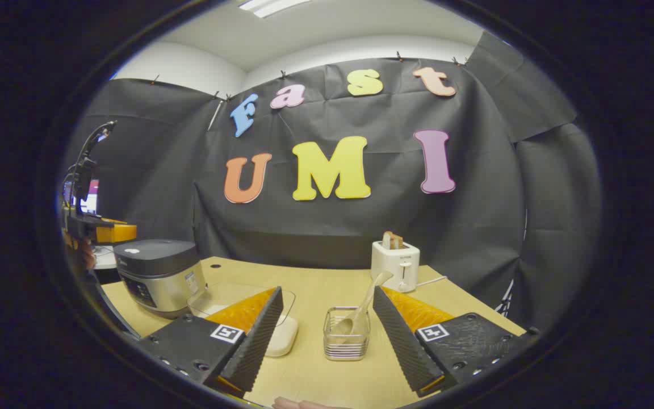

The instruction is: Close the left gripper, press the button to open the rice cooker; take a wooden spoon from the chopstick holder with the right hand, scoop a spoonful of rice and pour it into the rice cooker, then put the wooden spoon back into the chopstick holder.

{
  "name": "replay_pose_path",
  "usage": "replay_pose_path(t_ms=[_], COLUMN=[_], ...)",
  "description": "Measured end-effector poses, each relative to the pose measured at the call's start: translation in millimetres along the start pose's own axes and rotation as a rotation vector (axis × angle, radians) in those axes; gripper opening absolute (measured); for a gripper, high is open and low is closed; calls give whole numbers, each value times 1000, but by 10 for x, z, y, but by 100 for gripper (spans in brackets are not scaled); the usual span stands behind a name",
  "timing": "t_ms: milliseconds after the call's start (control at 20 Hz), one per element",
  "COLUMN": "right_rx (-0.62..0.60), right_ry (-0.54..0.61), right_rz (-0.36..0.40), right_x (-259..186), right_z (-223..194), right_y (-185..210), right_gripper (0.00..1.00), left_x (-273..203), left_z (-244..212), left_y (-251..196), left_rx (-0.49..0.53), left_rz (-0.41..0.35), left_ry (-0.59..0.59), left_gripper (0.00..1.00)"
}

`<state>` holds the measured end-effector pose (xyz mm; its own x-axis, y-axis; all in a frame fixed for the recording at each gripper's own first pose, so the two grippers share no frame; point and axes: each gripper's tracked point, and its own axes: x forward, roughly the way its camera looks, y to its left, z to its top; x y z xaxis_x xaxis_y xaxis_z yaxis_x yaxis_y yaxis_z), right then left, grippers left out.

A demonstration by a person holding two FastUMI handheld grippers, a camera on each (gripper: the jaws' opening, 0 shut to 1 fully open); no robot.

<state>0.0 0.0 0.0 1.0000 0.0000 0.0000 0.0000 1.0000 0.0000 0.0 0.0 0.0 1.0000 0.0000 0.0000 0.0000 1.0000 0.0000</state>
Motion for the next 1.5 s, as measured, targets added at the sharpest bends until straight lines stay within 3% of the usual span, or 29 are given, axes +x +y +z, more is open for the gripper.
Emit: replay_pose_path(t_ms=[50,100,200,450,700,1100,1300,1500], right_rx=[-10,-16,-19,-14,-20,-26,-32,-42], right_ry=[-1,-4,-12,-16,-7,2,2,3], right_rz=[-4,-8,-10,-7,-7,10,22,29], right_x=[13,12,8,-19,5,2,-21,-41], right_z=[-11,0,15,38,3,-24,-17,-25], right_y=[-12,-22,-40,-42,-11,74,143,201], right_gripper=[95,92,95,95,95,95,95,95], left_x=[29,64,138,222,250,308,326,344], left_z=[-36,-66,-142,-382,-534,-604,-606,-616], left_y=[33,63,121,376,347,379,368,361], left_rx=[-5,-22,-67,-124,-126,-99,-163,-206], left_rz=[2,-1,4,39,17,11,-53,-136], left_ry=[22,44,97,195,238,234,247,332], left_gripper=[35,19,3,3,3,3,3,3])
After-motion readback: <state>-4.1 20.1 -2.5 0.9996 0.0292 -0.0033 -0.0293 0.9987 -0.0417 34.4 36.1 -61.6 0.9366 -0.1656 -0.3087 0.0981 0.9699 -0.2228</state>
